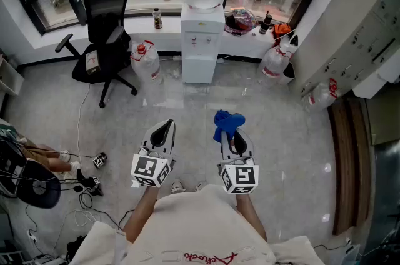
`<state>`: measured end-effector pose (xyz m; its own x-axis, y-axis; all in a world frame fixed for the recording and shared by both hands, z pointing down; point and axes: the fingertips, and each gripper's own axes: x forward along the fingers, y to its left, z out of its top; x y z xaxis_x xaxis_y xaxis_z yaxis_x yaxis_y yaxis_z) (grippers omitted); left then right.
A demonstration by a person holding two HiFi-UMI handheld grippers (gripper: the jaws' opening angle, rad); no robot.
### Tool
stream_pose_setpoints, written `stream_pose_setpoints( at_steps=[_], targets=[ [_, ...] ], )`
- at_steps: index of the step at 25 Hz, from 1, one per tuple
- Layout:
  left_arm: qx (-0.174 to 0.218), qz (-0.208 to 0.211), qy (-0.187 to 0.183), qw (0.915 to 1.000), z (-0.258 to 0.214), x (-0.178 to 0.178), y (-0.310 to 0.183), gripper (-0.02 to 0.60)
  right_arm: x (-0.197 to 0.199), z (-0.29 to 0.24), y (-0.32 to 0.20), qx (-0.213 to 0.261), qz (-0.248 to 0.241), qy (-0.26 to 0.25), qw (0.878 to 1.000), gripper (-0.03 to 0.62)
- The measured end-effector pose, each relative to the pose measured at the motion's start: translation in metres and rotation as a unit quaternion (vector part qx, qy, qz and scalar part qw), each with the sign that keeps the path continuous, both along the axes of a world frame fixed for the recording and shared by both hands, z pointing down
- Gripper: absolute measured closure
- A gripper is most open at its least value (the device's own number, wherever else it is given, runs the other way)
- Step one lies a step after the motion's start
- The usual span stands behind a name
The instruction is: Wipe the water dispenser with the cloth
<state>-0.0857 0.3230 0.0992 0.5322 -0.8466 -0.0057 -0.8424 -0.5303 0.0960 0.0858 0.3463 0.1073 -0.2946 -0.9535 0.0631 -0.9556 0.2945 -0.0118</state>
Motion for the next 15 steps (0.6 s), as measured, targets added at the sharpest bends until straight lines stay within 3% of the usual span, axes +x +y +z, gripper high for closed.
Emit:
stream_pose_setpoints(
  at_steps=[15],
  targets=[
    [-0.001, -0.002, -0.002, 1.0, 0.0009, 0.0022, -0.0034, 0.571, 0.0005, -0.0019, -0.0032, 0.007, -0.009, 0.0, 1.0, 0.497]
  ],
)
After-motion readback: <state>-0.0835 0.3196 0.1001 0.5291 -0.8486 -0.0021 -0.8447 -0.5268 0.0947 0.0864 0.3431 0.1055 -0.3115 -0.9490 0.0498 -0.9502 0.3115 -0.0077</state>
